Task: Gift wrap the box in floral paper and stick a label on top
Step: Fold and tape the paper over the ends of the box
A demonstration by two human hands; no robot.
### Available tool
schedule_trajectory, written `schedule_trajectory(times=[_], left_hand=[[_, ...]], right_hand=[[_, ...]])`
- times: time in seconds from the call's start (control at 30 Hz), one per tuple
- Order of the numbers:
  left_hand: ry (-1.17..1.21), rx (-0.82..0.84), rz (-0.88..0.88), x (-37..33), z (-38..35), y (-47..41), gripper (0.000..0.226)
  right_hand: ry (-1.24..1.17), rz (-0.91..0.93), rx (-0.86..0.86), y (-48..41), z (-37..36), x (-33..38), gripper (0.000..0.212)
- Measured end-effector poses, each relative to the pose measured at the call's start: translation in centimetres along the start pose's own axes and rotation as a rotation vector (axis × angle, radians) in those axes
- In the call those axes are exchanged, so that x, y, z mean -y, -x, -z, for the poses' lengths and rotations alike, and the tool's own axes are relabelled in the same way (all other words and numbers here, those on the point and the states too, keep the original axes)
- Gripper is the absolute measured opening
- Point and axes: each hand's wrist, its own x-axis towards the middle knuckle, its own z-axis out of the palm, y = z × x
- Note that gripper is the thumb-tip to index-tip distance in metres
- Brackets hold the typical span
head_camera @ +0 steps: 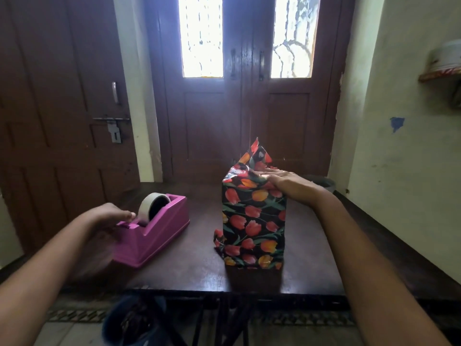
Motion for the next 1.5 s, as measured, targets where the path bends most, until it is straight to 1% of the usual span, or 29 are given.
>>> schedule_trajectory(times=[0.1,0.17,0.2,0.23,0.33,0.37,0.47,0.53,0.63,0.73,0.77,0.8,0.87,0.93,1.03,1.13,1.37,1.5], left_hand=[[0.024,0.035,0.000,-0.8,-0.2,0.6,0.027],[0.054,0.075,0.004,-1.3,-0.4,1.4,0.021],[0.069,0.087,0.007,-1.6,-0.4,1.7,0.020],[0.075,0.098,0.006,-1.7,-0.4,2.0,0.020],[0.065,0.089,0.029,-1.6,-0.2,2.0,0.023],[0.085,0.095,0.041,-1.6,-0.1,2.0,0.022],[0.113,0.070,0.074,-1.4,-0.1,1.9,0.018],[0.141,0.063,0.072,-1.4,-0.4,2.1,0.016],[0.248,0.040,0.070,-1.1,-0.9,2.3,0.014],[0.360,0.006,0.049,-0.3,-1.0,2.1,0.025],[0.405,0.003,0.034,-0.2,-0.9,2.1,0.024],[0.458,-0.003,0.018,-0.1,-0.8,2.3,0.019],[0.590,-0.016,-0.005,0.0,-0.7,2.8,0.008],[0.733,-0.029,-0.021,0.7,-0.8,3.4,0.011],[0.945,-0.046,-0.040,2.4,-1.5,3.8,0.014],[1.063,-0.091,-0.063,3.9,-2.7,4.2,0.015],[1.196,-0.135,-0.053,5.1,-4.8,4.0,0.012],[1.126,-0.129,-0.088,6.1,-5.9,3.7,0.013]], right_hand=[[-0.213,-0.074,-0.030,0.4,-0.3,0.1,0.046],[-0.300,-0.054,0.018,0.5,-0.4,0.0,0.054],[-0.306,-0.046,0.028,0.5,-0.4,-0.1,0.057],[-0.295,-0.040,0.030,0.5,-0.4,0.0,0.058],[-0.071,-0.015,0.003,0.2,-0.3,-0.1,0.061],[-0.036,-0.013,0.000,0.1,-0.2,-0.1,0.062],[-0.063,-0.028,-0.002,0.1,-0.3,0.0,0.059],[-0.060,-0.026,-0.014,0.0,-0.4,-0.2,0.063],[-0.046,-0.030,-0.031,0.0,-0.5,-0.1,0.067],[-0.067,-0.032,-0.033,-0.2,-0.5,-0.4,0.062],[-0.066,-0.028,-0.036,-0.2,-0.5,-0.5,0.060],[-0.054,-0.024,-0.040,-0.2,-0.5,-0.6,0.060],[-0.047,-0.026,-0.046,-0.3,-0.5,-0.7,0.067],[-0.057,-0.034,-0.047,-0.3,-0.6,-0.7,0.072],[-0.059,-0.026,-0.060,-0.4,-0.7,-0.8,0.074],[-0.060,-0.021,-0.068,-0.4,-0.8,-0.8,0.074],[-0.076,-0.030,-0.056,-0.5,-0.7,-0.9,0.075],[-0.082,-0.031,-0.058,-0.5,-0.7,-1.0,0.075]])
